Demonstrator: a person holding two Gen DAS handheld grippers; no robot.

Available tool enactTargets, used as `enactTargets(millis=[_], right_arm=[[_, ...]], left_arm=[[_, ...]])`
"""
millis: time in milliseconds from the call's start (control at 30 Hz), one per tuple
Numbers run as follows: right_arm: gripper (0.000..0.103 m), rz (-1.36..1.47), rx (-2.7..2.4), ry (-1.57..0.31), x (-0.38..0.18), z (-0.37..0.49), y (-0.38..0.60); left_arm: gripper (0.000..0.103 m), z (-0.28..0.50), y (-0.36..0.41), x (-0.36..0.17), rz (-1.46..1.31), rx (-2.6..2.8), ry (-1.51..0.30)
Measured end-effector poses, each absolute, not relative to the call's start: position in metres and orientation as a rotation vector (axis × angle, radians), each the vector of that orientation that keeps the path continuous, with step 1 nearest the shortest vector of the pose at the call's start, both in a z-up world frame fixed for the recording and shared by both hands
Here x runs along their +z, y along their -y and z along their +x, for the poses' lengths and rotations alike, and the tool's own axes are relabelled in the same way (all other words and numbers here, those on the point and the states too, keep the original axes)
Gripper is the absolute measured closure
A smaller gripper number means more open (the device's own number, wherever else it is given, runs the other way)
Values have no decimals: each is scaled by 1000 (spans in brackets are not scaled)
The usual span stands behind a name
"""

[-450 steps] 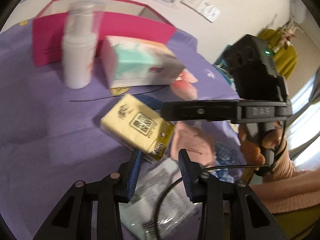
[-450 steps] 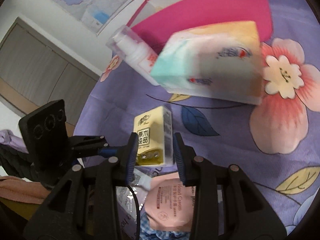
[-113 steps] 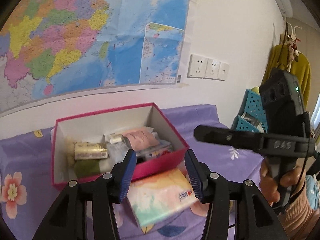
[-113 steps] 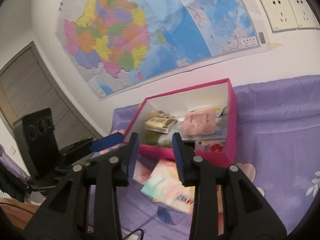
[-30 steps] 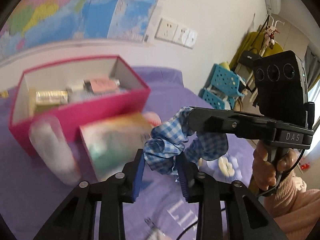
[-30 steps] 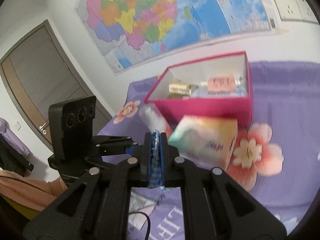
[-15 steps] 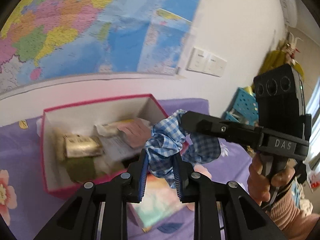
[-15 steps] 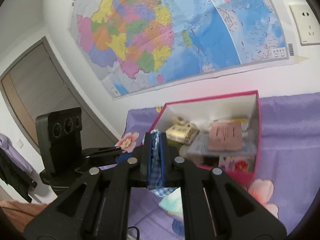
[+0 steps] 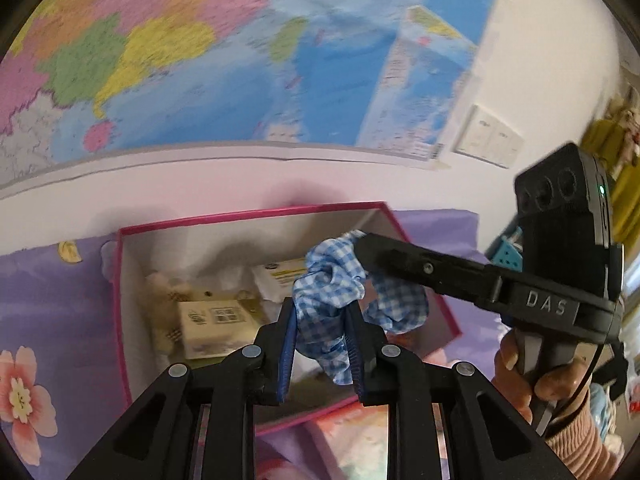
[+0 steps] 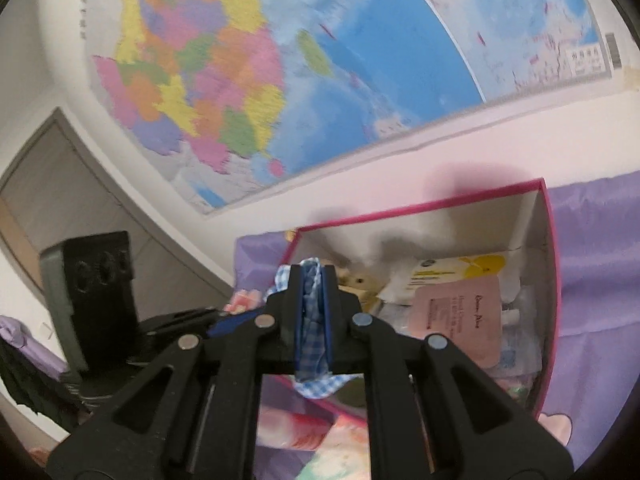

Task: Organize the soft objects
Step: 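Carry the scrunchie into the pink box and open the right gripper, then lower the left gripper to the clear wipes packet while the right gripper approaches the pink-white tube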

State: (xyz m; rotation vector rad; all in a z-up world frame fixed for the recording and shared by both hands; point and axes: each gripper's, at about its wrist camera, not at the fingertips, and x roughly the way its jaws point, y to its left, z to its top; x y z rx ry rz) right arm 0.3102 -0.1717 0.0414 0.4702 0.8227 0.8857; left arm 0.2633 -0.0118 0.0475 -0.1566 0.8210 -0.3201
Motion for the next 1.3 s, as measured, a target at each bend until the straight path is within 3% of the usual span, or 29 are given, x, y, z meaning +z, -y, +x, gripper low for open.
enactTargets(millis=[133, 233, 600, 767, 1300], right_arm=[[80, 421, 789, -864, 27, 323, 169], [70, 397, 732, -885, 20, 324, 173], [69, 380, 791, -803, 45, 265, 204], [63, 326, 882, -773, 61, 214, 223], [61, 213, 999, -1081, -9, 94, 223]], left_arm=[[77, 271, 2, 38, -180, -295, -844], [64, 269, -4, 34, -181, -274, -843], [63, 201, -29, 48, -204, -301, -718], [61, 141, -30, 50, -196, -411, -683], [59, 43, -1, -56, -199, -505, -979]])
